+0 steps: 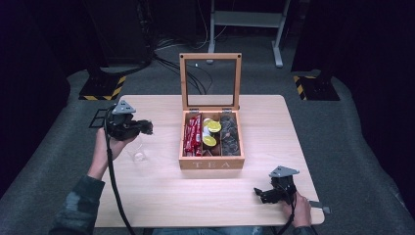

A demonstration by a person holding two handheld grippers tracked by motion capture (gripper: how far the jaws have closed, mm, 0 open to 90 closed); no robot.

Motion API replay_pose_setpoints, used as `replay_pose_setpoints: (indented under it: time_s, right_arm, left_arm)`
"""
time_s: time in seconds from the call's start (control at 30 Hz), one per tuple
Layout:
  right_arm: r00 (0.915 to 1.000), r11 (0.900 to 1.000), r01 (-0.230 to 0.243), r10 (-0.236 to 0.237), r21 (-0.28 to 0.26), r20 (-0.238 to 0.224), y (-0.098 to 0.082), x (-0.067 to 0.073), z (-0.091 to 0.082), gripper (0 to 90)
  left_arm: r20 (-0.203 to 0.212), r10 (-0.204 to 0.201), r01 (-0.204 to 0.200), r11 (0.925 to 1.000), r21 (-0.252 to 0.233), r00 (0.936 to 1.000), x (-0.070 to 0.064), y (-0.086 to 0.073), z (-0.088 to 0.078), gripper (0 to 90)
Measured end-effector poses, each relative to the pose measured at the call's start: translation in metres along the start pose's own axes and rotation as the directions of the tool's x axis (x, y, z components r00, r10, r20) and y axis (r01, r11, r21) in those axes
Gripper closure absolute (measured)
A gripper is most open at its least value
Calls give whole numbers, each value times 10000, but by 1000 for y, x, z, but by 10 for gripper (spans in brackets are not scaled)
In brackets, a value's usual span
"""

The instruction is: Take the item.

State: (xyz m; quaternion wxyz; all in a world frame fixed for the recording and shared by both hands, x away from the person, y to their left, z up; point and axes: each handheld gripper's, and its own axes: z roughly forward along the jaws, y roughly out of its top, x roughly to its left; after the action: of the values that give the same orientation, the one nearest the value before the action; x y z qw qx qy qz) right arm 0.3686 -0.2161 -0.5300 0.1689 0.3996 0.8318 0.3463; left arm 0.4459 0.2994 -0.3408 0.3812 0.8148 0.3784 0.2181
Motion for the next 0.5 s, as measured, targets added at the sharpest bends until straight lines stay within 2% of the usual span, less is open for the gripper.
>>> replay_pose_setpoints:
  time_s: [0.5]
  right_arm:
    - [10000, 10000, 4, -4, 14, -7, 0, 0, 0, 0]
  left_arm:
    - [-304, -514, 517, 9986, 113, 9982, 18, -22, -9, 847]
